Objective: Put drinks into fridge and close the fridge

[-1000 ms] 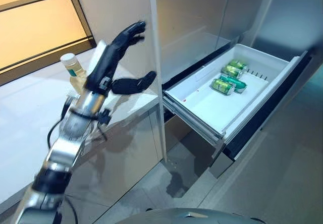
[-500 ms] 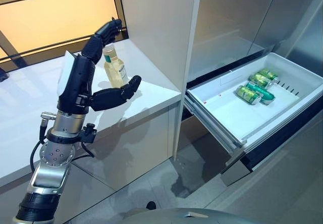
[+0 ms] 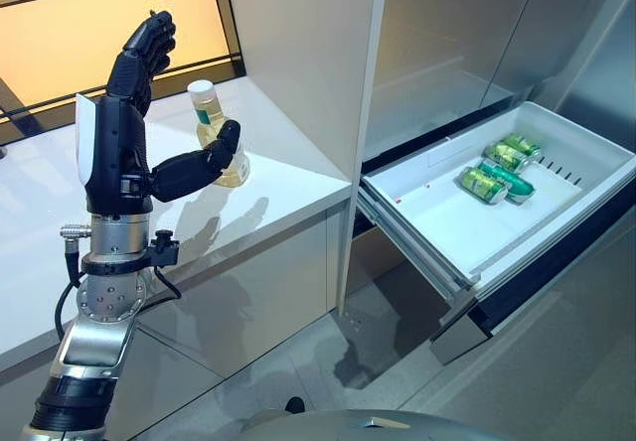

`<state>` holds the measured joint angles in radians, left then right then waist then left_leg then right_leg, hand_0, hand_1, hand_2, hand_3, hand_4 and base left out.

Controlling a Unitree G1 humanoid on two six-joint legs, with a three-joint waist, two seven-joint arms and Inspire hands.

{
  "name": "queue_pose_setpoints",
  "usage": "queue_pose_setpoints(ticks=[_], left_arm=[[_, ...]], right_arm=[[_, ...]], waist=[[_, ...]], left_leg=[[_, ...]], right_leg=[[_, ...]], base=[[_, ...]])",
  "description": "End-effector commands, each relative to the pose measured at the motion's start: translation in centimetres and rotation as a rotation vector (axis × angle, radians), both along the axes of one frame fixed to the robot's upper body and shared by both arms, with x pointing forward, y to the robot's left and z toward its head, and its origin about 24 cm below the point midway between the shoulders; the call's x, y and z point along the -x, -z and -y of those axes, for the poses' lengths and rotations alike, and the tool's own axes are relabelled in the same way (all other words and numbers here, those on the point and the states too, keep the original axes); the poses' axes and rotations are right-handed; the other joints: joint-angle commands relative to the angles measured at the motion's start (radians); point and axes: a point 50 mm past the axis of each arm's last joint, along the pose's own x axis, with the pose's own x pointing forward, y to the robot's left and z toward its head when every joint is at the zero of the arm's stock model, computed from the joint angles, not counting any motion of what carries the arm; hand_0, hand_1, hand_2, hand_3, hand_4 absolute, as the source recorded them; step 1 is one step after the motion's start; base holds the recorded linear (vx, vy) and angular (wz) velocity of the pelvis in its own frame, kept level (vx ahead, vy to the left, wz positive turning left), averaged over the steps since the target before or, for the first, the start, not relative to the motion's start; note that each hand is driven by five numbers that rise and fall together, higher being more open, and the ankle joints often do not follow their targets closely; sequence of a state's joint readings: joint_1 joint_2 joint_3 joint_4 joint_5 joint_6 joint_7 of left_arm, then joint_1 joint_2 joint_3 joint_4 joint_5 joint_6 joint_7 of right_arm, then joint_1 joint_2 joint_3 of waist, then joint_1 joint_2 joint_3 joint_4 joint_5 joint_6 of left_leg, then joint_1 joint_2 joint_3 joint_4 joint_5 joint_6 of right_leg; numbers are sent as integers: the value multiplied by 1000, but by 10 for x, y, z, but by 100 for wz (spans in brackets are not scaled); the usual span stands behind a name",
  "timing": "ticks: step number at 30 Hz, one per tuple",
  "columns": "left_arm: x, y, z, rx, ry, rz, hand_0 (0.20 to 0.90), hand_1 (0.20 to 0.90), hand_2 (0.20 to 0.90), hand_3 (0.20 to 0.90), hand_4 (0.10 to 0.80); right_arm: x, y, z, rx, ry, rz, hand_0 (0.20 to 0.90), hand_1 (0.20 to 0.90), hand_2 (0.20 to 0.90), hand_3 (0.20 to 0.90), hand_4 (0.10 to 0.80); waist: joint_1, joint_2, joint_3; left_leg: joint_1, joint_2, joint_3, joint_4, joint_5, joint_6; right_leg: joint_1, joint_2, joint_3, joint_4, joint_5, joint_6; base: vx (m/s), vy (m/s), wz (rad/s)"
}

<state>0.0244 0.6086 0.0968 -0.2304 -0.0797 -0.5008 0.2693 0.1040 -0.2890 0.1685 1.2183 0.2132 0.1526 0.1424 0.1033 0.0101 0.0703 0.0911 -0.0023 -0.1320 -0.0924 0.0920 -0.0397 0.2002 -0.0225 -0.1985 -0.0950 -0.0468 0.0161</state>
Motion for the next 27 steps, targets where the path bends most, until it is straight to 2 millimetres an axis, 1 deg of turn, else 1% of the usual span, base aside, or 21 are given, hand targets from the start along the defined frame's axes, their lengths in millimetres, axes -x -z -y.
queue_pose_setpoints(ticks=[1,4,11,15,21,27], left_arm=[[-1,-42,-15,44,-37,190,900,900,900,900,800],[-7,-38,-18,78,-45,127,900,900,900,900,800],[-22,-25,-30,136,-131,-22,900,900,900,900,800],[-29,-17,-36,177,-179,-76,900,900,900,900,800],[-33,-19,-38,191,-221,-74,900,900,900,900,800],[-42,-10,-40,234,-219,-173,900,900,900,900,800]], right_arm=[[-16,4,-25,-107,-39,25,900,900,900,900,800],[-16,4,-25,-107,-45,21,900,900,900,900,800],[-18,3,-22,-105,-51,14,900,900,900,900,800],[-20,3,-21,-105,-53,9,900,900,900,900,800],[-20,3,-23,-105,-57,6,900,900,900,900,800],[-18,3,-24,-105,-65,-1,900,900,900,900,800]], waist=[[-10,-18,-13],[-15,-17,-14],[-23,-14,-17],[-28,-12,-20],[-32,-12,-22],[-40,-11,-26]], left_leg=[[35,-59,19,5,-109,56],[36,-59,20,5,-109,56],[42,-56,27,5,-110,58],[44,-57,28,5,-111,59],[46,-54,32,5,-112,59],[48,-55,33,5,-111,58]], right_leg=[[-50,-3,49,21,46,32],[-51,-2,54,22,46,32],[-49,1,61,24,43,30],[-48,1,63,23,44,32],[-48,2,66,23,42,30],[-47,5,71,23,43,31]], base=[[38,-3,-2],[10,-1,-1],[18,-4,-2],[20,-4,-5],[6,-1,-1],[0,0,0]])
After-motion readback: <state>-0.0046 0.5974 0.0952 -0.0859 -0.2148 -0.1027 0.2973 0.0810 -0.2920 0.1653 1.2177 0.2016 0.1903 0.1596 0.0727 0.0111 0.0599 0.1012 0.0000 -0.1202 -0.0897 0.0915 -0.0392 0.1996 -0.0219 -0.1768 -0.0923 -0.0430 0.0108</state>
